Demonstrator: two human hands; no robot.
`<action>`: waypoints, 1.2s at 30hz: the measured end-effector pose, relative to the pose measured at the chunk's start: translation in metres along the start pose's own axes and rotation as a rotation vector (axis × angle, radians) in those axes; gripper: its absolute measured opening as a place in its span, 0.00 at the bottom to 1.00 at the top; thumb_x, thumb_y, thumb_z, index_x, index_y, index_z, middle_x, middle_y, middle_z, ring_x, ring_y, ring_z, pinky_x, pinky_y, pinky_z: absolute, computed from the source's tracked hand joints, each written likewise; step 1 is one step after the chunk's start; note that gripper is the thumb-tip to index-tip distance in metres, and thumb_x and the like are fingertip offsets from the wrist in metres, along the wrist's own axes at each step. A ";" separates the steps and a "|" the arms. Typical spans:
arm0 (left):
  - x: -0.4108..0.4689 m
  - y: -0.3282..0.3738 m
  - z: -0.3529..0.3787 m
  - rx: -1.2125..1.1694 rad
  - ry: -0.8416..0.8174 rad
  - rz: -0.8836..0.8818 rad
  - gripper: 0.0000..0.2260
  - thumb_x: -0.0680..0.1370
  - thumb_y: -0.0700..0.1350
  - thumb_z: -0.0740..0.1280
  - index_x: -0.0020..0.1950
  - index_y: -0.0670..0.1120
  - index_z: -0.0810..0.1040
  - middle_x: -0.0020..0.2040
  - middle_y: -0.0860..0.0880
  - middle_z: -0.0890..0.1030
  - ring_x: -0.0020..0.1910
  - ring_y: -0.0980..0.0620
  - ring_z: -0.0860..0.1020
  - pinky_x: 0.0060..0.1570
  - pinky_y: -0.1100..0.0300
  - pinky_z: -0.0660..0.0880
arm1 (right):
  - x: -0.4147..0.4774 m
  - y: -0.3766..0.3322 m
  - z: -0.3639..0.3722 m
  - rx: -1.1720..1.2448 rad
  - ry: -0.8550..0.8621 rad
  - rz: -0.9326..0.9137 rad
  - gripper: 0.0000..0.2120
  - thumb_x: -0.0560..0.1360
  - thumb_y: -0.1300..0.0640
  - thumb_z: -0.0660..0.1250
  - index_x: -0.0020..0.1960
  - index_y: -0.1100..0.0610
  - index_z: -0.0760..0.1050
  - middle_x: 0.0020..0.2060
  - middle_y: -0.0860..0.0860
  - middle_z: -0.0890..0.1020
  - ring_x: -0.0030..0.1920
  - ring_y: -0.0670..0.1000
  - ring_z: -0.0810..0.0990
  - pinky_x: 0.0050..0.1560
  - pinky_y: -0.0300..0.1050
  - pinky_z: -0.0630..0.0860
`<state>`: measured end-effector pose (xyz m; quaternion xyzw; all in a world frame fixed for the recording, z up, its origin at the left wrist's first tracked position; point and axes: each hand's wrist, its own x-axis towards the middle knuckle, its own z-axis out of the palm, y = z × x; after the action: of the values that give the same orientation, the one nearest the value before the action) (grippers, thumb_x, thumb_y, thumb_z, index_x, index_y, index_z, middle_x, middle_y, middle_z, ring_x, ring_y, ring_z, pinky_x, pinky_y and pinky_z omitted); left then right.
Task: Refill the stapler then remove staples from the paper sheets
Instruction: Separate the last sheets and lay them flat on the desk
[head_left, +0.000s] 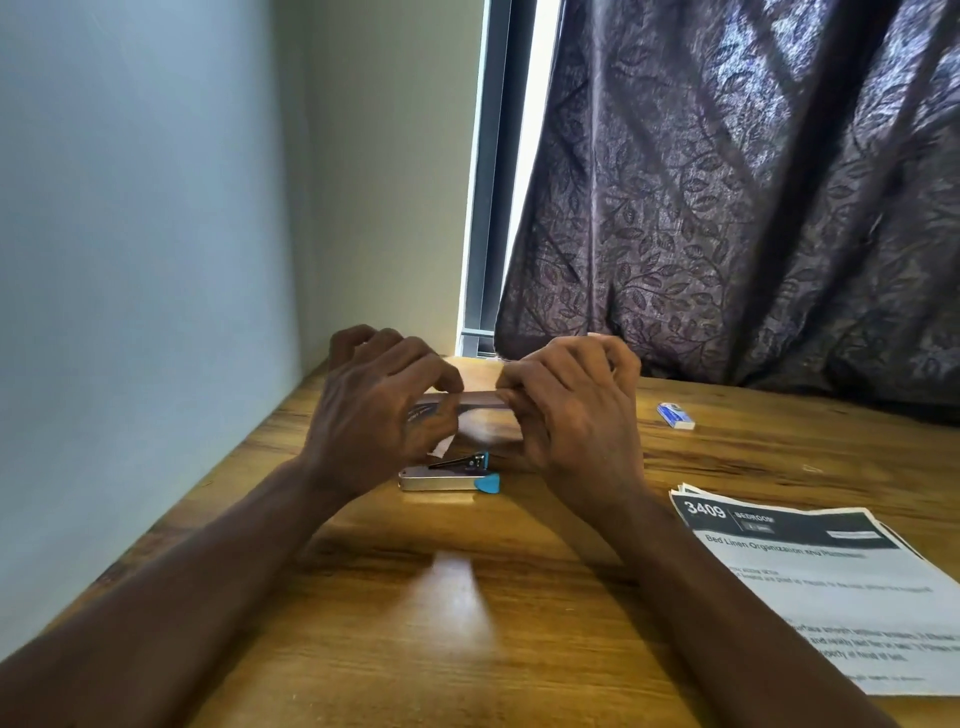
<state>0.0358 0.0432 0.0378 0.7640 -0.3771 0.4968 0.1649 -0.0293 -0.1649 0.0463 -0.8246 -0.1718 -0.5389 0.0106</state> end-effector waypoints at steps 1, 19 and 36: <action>-0.001 -0.005 -0.001 -0.009 -0.001 -0.019 0.08 0.76 0.52 0.68 0.47 0.48 0.82 0.45 0.50 0.84 0.46 0.48 0.78 0.55 0.48 0.66 | 0.000 0.004 -0.001 0.006 0.009 0.026 0.05 0.78 0.53 0.68 0.51 0.51 0.81 0.48 0.49 0.82 0.55 0.54 0.77 0.62 0.56 0.65; -0.005 -0.021 -0.025 -0.199 0.025 -0.227 0.05 0.77 0.48 0.71 0.46 0.47 0.80 0.49 0.50 0.84 0.31 0.54 0.79 0.32 0.69 0.69 | -0.012 0.051 -0.009 -0.152 -0.104 0.237 0.03 0.82 0.53 0.63 0.51 0.51 0.75 0.46 0.49 0.77 0.51 0.53 0.72 0.54 0.50 0.62; -0.009 0.005 -0.010 -0.665 -0.097 -0.164 0.03 0.71 0.40 0.73 0.40 0.45 0.80 0.46 0.52 0.83 0.44 0.49 0.82 0.39 0.53 0.82 | -0.013 0.055 0.006 1.117 -0.164 1.537 0.26 0.74 0.63 0.75 0.68 0.57 0.70 0.56 0.59 0.83 0.45 0.52 0.83 0.29 0.42 0.76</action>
<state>0.0236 0.0503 0.0340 0.7191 -0.4632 0.2948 0.4260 -0.0124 -0.2185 0.0415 -0.6230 0.1842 -0.1649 0.7422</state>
